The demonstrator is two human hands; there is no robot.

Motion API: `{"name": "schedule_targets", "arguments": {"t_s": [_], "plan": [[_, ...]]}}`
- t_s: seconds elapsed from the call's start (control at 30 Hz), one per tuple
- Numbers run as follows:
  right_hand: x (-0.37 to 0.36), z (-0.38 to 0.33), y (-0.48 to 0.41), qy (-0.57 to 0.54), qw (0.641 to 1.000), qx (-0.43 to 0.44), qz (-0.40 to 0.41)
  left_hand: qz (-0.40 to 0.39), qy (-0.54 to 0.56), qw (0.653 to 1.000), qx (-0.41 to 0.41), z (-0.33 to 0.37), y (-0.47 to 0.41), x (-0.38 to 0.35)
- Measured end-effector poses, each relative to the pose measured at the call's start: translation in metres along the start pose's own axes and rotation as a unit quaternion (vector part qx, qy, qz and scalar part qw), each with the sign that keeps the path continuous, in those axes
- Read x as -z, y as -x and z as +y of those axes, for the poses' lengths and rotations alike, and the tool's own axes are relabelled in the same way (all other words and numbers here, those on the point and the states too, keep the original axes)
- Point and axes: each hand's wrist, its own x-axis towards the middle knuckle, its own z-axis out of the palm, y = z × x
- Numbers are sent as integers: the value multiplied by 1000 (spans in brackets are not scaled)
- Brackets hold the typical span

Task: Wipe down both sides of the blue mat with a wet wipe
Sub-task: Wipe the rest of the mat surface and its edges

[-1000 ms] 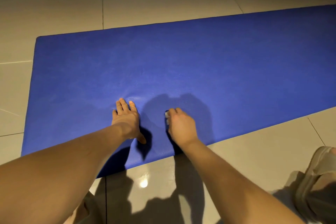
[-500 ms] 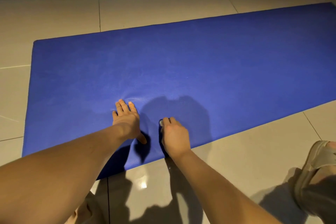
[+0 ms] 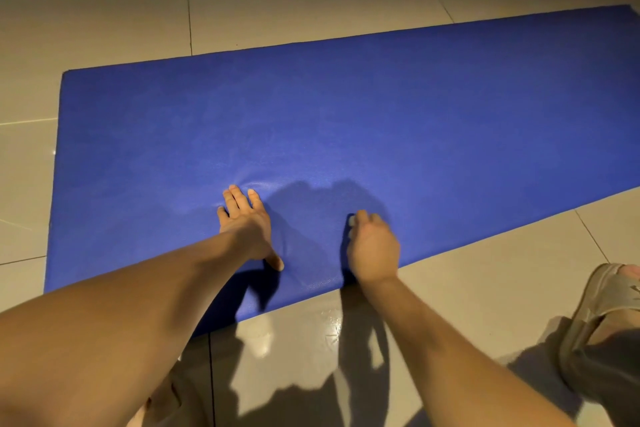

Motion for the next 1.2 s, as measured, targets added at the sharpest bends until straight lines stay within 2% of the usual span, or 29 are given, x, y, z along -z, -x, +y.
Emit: {"name": "schedule_targets", "arguments": {"t_s": [0.13,0.2,0.23,0.4,0.53,0.7,0.83,0.97,1.03,1.1,1.2], "plan": [[-15,-37,32,-8,992,114,-58,-2,12,1000,-7,-3,1,0],[-10,-19,26,10,985,165,-45,3,26,1000,-13,-4,2,-2],[-6,-4,19,19,986,163,-36,7,32,999,-15,-6,2,-3],[26,75,-11,100,995,-17,-2,10,39,999,-15,-8,1,-5],[14,50,7,39,997,-57,14,18,44,999,-20,-10,0,-6],[-16,-28,68,-23,996,65,-57,18,73,997,-35,-17,4,-8],[1,-2,58,30,985,153,-71,41,76,995,-44,-23,11,-11],[31,53,29,96,994,16,-59,99,70,992,-40,-25,33,-36],[42,64,22,109,991,-40,-73,100,70,992,-44,-29,46,-48],[45,53,23,110,988,-65,-88,77,60,993,-65,-39,59,-54],[39,21,40,107,986,-57,-118,47,6,994,-101,-53,78,-59]]}}
